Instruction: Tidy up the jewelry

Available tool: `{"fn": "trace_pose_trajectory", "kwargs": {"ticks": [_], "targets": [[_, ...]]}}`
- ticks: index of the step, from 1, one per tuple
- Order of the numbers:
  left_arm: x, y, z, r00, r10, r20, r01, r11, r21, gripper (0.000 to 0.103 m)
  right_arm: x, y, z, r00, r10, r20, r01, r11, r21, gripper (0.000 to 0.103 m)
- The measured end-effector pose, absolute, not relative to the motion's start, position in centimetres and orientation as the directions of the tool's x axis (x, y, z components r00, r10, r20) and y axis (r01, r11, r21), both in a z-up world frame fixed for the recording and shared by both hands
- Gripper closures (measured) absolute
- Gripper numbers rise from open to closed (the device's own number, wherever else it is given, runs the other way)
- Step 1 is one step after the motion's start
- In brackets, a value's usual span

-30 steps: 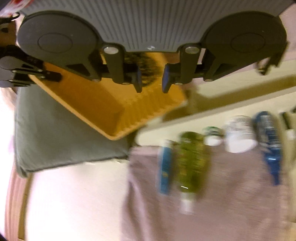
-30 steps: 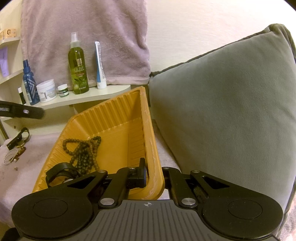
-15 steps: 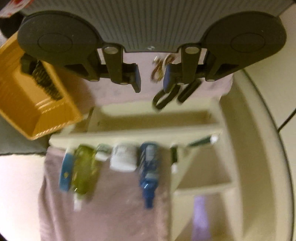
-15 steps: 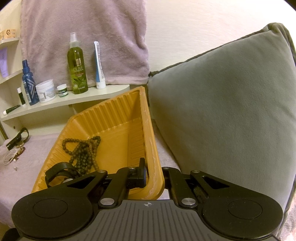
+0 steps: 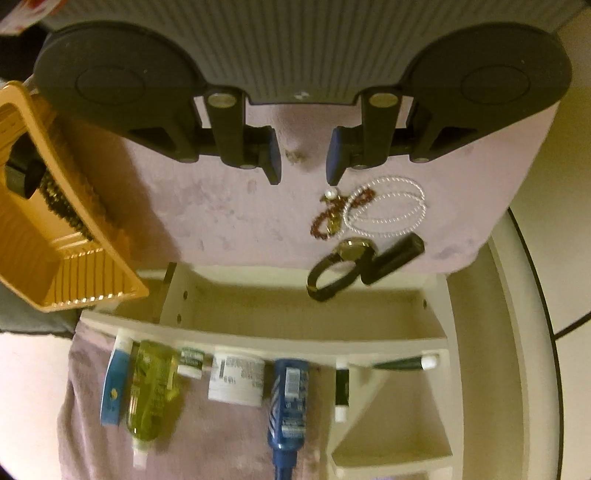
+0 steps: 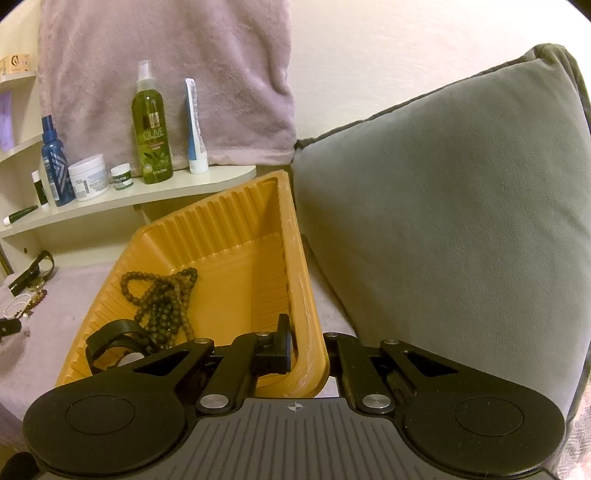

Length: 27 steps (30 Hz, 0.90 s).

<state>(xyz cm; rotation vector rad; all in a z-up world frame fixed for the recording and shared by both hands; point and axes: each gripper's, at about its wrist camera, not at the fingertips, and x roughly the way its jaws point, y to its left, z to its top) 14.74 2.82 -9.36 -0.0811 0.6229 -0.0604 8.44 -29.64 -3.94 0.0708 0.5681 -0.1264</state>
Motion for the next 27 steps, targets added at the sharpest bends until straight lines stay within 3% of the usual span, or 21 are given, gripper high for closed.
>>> {"fn": "trace_pose_trajectory", "kwargs": {"ticks": [10,18,27], "targets": [[15.9,2.4,-10.6,0.793,-0.090,-0.603,0.040,0.995,-0.096,0.080,8.6,-29.9,-4.2,0.831,-0.101,-0.547,0.140,0.990,0.029,0.097],[16.0,2.4,-10.7,0.791,-0.086,-0.605,0.037,0.995,-0.093,0.095,8.7,-29.9,-4.3,0.830,-0.102,-0.549,0.141,0.990,0.029,0.097],[15.4,2.2,-9.3,0.795,-0.094,-0.599,0.044,0.994,-0.098,0.095,8.6,-29.6,-4.1,0.833,-0.102,-0.544,0.136,0.990,0.023,0.098]]}}
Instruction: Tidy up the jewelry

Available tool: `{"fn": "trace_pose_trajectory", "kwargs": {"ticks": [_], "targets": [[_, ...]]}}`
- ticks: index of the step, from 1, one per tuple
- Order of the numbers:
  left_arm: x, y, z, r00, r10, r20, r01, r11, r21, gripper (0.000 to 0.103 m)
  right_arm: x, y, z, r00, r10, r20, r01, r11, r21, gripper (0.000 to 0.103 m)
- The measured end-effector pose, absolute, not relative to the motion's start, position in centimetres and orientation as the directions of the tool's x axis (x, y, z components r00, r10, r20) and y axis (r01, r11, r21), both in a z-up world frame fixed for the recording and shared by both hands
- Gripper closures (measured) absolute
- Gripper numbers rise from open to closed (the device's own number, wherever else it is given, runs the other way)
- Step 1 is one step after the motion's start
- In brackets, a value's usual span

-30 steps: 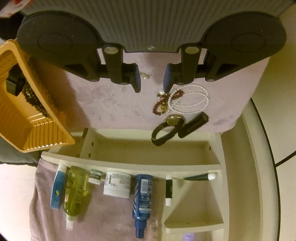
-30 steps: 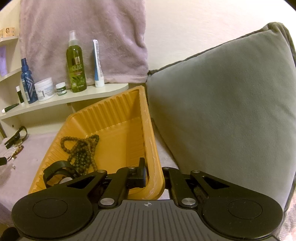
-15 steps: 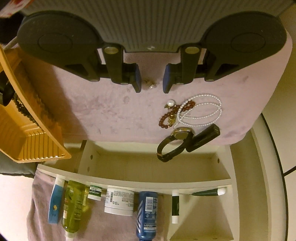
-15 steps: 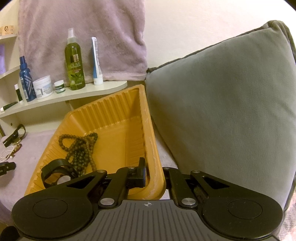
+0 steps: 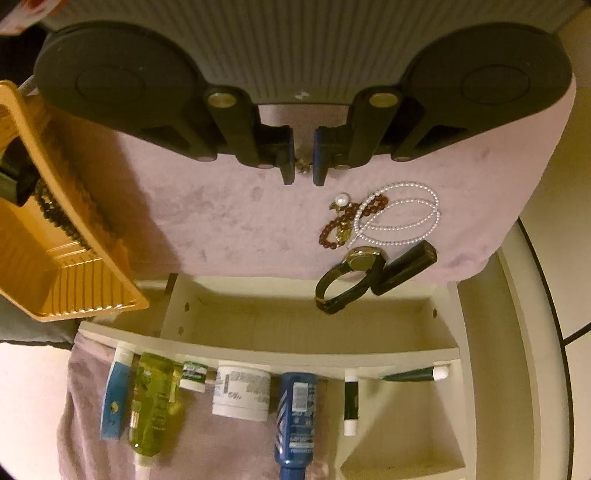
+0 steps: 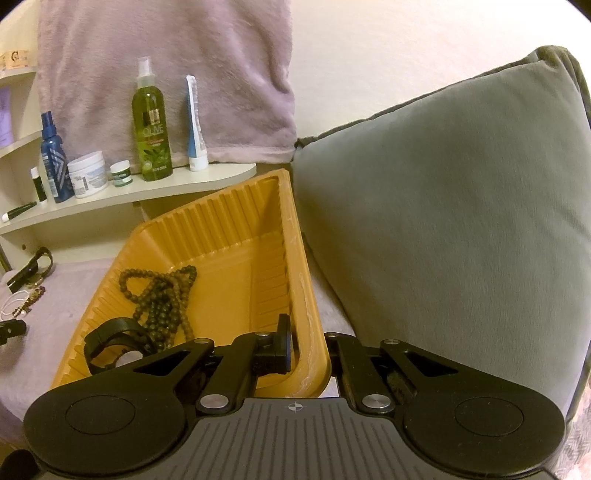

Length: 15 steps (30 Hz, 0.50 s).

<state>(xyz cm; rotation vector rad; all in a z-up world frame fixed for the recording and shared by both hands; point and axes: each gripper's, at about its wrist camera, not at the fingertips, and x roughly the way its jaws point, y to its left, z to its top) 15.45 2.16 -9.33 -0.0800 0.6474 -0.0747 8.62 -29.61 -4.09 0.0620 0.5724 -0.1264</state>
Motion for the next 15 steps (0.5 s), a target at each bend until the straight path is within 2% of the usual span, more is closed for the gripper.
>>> {"fn": "trace_pose_trajectory", "kwargs": {"ticks": [6,15], "targets": [[14.5,0.5,-6.9,0.810,-0.154,-0.566,0.109,0.988,-0.113,0.095,8.4,-29.5,-3.9,0.836,-0.099,-0.539,0.129,0.991,0.019,0.098],[13.1,-4.2,-3.5,0.794,-0.359,-0.490,0.325,0.933,-0.156,0.095,8.3,-29.2,-3.7,0.840,-0.097,-0.533,0.125,0.992,0.017,0.098]]}}
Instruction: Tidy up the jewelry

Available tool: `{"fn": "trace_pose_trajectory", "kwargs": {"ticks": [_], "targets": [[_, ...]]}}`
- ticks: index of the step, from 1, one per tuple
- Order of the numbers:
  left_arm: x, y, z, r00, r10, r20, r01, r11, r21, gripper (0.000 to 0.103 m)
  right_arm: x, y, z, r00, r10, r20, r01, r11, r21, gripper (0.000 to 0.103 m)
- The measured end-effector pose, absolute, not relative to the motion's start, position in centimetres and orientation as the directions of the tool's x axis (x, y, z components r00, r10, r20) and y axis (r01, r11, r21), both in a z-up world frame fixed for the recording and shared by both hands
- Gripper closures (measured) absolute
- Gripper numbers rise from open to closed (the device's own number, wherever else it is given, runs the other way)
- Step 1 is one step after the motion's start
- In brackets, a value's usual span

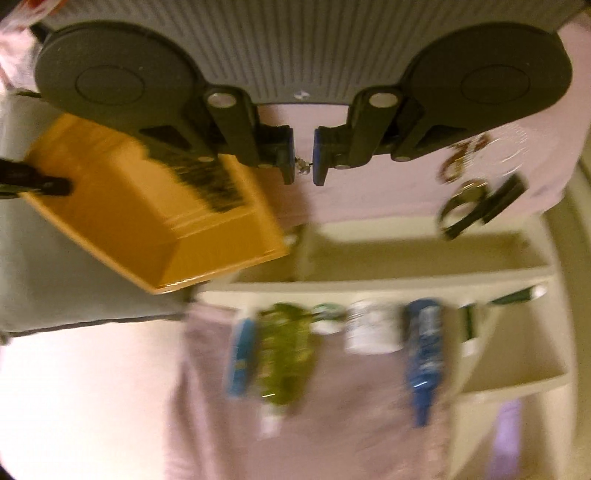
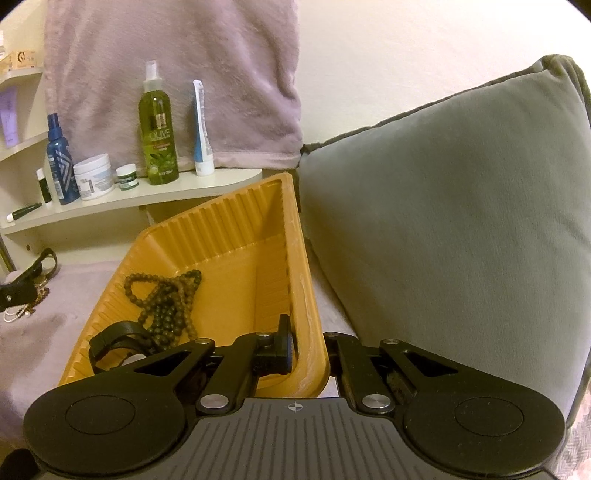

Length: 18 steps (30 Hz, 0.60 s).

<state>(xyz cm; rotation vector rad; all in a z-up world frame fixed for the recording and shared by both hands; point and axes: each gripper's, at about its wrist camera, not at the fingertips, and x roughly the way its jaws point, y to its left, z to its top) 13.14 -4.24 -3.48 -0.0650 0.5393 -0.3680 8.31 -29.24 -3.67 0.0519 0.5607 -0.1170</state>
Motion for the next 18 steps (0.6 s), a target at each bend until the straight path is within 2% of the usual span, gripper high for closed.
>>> {"fn": "trace_pose_trajectory", "kwargs": {"ticks": [8,18], "targets": [[12.7,-9.5,-2.2,0.739,-0.475,-0.478,0.470,0.871,-0.140,0.095,8.4,-29.3,-3.6,0.836,-0.097,-0.539,0.128,0.992,0.020,0.098],[12.6,-12.9,-2.6,0.693,-0.522,-0.497,0.551,0.828,-0.100,0.095,8.5,-29.4,-3.6,0.835,-0.093,-0.542,0.127,0.991,0.027,0.098]]}}
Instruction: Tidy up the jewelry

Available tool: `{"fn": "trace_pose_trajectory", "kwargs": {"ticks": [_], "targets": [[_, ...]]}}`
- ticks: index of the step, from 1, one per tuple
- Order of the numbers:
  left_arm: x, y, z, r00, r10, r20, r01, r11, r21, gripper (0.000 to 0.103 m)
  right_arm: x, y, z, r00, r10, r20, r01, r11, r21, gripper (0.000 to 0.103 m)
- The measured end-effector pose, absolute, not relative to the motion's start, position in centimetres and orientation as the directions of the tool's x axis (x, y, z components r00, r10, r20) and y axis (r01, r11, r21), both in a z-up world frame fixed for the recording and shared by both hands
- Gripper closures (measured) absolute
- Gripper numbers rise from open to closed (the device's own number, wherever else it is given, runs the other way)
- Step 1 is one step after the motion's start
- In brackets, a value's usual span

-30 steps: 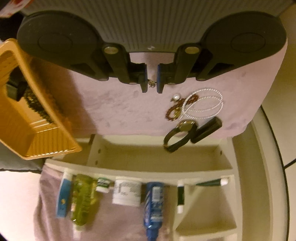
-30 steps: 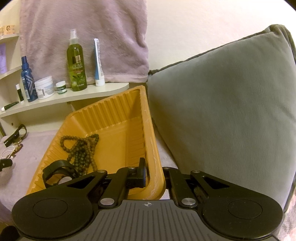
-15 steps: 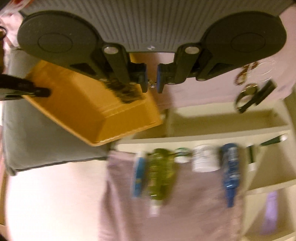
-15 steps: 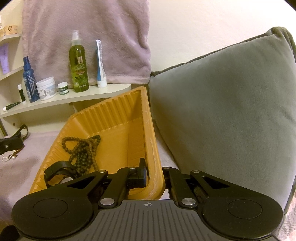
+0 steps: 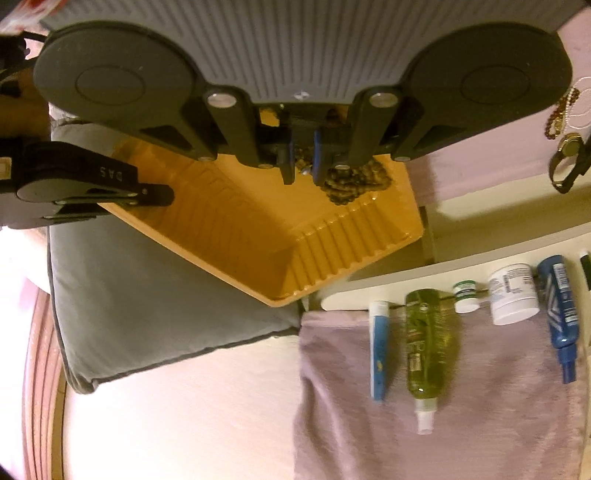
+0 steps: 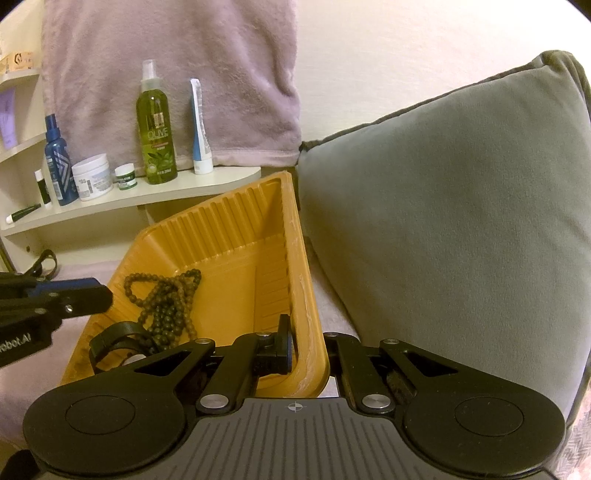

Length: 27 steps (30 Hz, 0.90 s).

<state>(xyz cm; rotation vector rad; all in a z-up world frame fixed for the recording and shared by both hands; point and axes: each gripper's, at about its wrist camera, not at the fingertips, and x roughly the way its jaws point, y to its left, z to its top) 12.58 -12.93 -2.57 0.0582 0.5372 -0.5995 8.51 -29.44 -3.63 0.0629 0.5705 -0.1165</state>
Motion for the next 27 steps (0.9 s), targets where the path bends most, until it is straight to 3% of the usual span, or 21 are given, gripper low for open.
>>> {"fn": "trace_pose_trajectory", "kwargs": {"ticks": [8,11,16,27], "targets": [[12.4,-13.6,-3.2,0.679,-0.528,-0.511,0.570,0.817,-0.086,0.094,8.5,-29.5,-3.6,0.836,-0.092,-0.541,0.127,0.992,0.027,0.098],[12.1,-13.5,-3.3,0.689,-0.524,-0.501,0.565,0.821,-0.083,0.083,8.5,-29.5,-3.6,0.836,-0.091,-0.542,0.126,0.992,0.027,0.098],[12.0,-12.1,-3.0,0.722,-0.504,-0.473,0.531,0.843,-0.088,0.083,8.5,-29.5,-3.7,0.835,-0.093,-0.542,0.128,0.991,0.028,0.098],[13.2,-3.3,-2.9,0.839,-0.281,-0.467,0.290,0.956,-0.053,0.079,8.6,-29.5,-3.7,0.835,-0.093,-0.542,0.129,0.991,0.028,0.098]]}}
